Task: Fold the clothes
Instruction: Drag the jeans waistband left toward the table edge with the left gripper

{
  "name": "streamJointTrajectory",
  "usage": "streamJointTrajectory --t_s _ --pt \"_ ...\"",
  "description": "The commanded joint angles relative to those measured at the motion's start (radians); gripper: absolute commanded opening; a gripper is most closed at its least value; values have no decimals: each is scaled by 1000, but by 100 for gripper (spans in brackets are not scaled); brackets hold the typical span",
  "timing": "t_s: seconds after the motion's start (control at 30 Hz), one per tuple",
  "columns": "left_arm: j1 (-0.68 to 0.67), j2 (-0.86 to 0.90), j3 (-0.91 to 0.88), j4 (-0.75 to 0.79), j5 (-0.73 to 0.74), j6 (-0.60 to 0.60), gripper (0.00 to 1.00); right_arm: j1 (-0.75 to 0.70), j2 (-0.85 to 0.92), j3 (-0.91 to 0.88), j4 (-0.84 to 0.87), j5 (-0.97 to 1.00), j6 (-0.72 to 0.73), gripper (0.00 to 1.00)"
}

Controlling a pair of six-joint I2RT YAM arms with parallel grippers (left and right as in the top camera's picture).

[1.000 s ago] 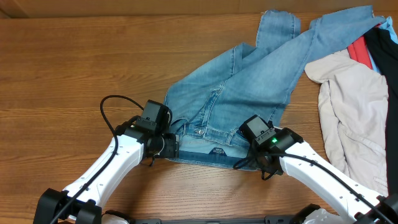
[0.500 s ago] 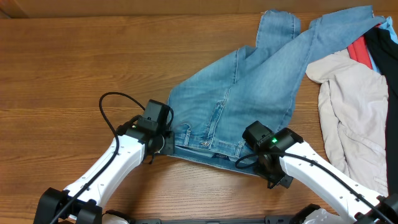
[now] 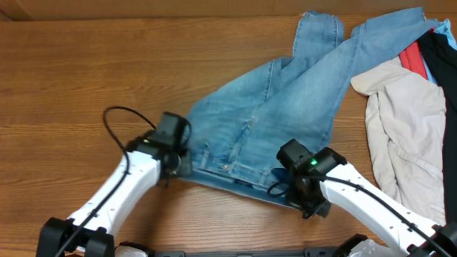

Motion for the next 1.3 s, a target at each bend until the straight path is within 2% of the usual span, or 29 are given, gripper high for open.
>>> streamJointTrajectory --t_s 0.0,0.17,0.27,0.4,0.43,0.5,0.63,0.8,0.87,0.93,1.07,1.27 --pt "142 1 125 26 -165 24 4 61 -55 5 42 -8 -213 6" --pt "269 1 220 121 -182 123 4 130 -159 32 103 1 -267 14" --pt "362 1 276 165 -243 126 4 132 -223 32 115 18 -266 18" --pt "541 1 388 180 -212 117 7 132 -284 32 113 48 -266 25" --pt "583 2 415 180 -179 116 18 132 -291 32 113 56 -266 26" --pt "668 1 473 163 -58 101 100 132 -295 32 112 66 -266 27" --pt "732 1 517 51 160 102 100 132 -294 32 116 93 -266 31" --pt "686 6 483 -182 285 86 100 132 -294 32 119 132 -265 33" --pt "643 8 448 -241 292 68 100 132 -294 32 120 150 -264 33" --pt "590 8 388 -252 281 66 100 132 -294 32 120 167 -264 33" --pt "508 8 230 -208 281 -15 100 132 -294 32 123 182 -262 33" --pt "480 8 35 -121 283 -92 100 132 -294 32 122 181 -261 34"
